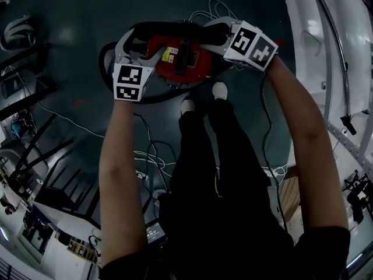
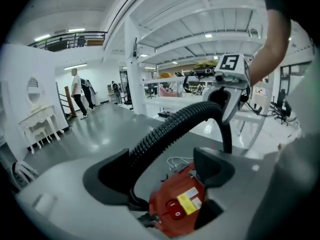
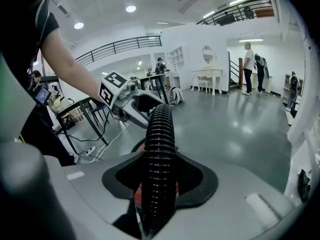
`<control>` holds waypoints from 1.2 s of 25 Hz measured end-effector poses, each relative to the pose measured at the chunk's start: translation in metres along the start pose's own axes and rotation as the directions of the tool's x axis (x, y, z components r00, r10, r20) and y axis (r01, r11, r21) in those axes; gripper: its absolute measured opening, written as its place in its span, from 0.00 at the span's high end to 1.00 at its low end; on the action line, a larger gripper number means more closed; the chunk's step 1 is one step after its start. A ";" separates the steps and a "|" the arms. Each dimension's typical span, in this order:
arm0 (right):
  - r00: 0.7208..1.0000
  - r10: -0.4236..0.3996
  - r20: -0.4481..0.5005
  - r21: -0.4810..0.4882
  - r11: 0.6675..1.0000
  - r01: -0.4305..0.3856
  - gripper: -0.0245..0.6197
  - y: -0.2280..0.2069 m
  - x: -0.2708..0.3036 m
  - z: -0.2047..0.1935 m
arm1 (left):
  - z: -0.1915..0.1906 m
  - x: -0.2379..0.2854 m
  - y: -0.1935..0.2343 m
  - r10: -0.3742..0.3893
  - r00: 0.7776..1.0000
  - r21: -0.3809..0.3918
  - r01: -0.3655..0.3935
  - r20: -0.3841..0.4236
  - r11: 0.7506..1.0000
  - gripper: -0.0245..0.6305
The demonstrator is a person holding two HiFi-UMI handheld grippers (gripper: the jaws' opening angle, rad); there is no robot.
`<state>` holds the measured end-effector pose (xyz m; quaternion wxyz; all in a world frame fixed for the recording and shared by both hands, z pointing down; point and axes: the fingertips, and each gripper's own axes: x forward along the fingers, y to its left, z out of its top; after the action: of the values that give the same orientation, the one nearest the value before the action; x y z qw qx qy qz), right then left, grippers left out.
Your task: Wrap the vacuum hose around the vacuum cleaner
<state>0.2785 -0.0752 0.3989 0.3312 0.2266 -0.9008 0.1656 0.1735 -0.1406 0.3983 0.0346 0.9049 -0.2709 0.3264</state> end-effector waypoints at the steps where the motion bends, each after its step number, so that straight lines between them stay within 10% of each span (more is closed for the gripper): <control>1: 1.000 0.008 0.001 -0.001 1.000 -0.008 0.70 -0.001 -0.002 0.003 | 0.002 0.003 0.003 -0.005 1.000 0.013 0.005 -0.006 1.000 0.36; 5: 0.999 0.039 -0.014 -0.022 0.999 -0.039 0.70 -0.002 -0.007 0.009 | 0.012 0.020 0.006 -0.028 0.998 0.206 0.041 -0.063 0.978 0.34; 10: 0.997 0.062 0.037 -0.021 0.998 -0.061 0.70 0.002 -0.014 0.022 | 0.015 0.042 -0.004 -0.062 0.984 0.461 0.135 -0.169 0.877 0.35; 12: 0.996 0.059 0.060 -0.009 0.998 -0.059 0.70 -0.001 -0.016 0.027 | 0.021 0.044 0.008 -0.025 0.986 0.462 0.101 -0.167 0.881 0.63; 14: 0.995 0.047 0.087 0.003 0.999 -0.047 0.70 -0.006 -0.018 0.033 | 0.032 0.043 0.017 -0.003 0.990 0.460 0.070 -0.144 0.885 0.67; 30: 0.991 -0.094 0.097 -0.034 0.995 0.097 0.54 -0.018 -0.016 0.073 | 0.063 -0.018 0.070 0.112 0.980 0.433 -0.030 -0.166 0.901 0.67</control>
<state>0.2609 -0.1182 0.3381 0.2996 0.2707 -0.9068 0.1211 0.1623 -0.2071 0.3301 -0.1516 0.8452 -0.2210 0.4624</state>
